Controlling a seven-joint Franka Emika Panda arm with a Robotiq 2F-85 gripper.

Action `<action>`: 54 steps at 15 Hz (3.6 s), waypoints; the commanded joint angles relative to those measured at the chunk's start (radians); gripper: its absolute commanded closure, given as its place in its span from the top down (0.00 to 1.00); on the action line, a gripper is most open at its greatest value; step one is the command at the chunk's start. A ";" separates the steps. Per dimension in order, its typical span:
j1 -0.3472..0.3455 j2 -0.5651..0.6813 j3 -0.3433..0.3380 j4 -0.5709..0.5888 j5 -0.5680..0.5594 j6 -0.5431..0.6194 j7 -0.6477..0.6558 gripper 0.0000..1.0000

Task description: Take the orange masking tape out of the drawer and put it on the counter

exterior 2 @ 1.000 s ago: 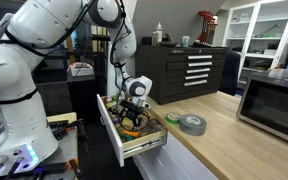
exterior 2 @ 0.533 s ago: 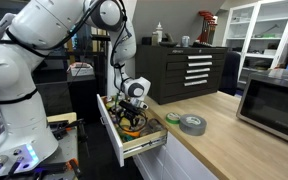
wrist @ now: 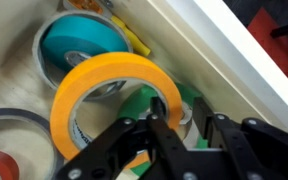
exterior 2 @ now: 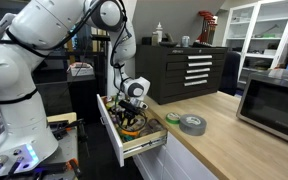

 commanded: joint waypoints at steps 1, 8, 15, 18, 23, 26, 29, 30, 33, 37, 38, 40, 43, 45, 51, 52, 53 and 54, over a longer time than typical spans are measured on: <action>-0.020 -0.010 0.014 -0.011 0.018 0.016 -0.024 0.08; -0.029 -0.018 0.022 -0.017 0.022 0.022 -0.031 0.05; -0.009 -0.074 0.017 -0.019 0.004 -0.001 -0.017 0.05; -0.003 -0.099 0.014 -0.020 0.000 -0.004 -0.015 0.05; 0.000 -0.135 0.009 -0.024 -0.002 0.002 -0.013 0.05; 0.013 -0.182 0.001 -0.026 -0.015 -0.005 0.003 0.05; 0.028 -0.235 -0.012 -0.018 -0.035 -0.018 0.009 0.05; 0.035 -0.251 -0.016 -0.012 -0.040 -0.024 0.012 0.05; 0.060 -0.294 -0.034 0.000 -0.064 -0.037 0.026 0.05; 0.071 -0.320 -0.073 0.022 -0.108 -0.037 0.032 0.05; 0.068 -0.317 -0.084 0.029 -0.114 -0.034 0.030 0.05; 0.062 -0.303 -0.101 0.045 -0.123 -0.024 0.029 0.05; 0.044 -0.286 -0.125 0.069 -0.120 -0.012 0.015 0.05; 0.039 -0.275 -0.137 0.089 -0.120 -0.003 0.014 0.05; 0.026 -0.230 -0.155 0.176 -0.121 -0.002 0.005 0.05; 0.022 -0.216 -0.157 0.193 -0.119 -0.002 0.003 0.05; 0.019 -0.203 -0.158 0.209 -0.118 0.000 0.001 0.05; 0.017 -0.196 -0.158 0.219 -0.116 0.001 0.001 0.05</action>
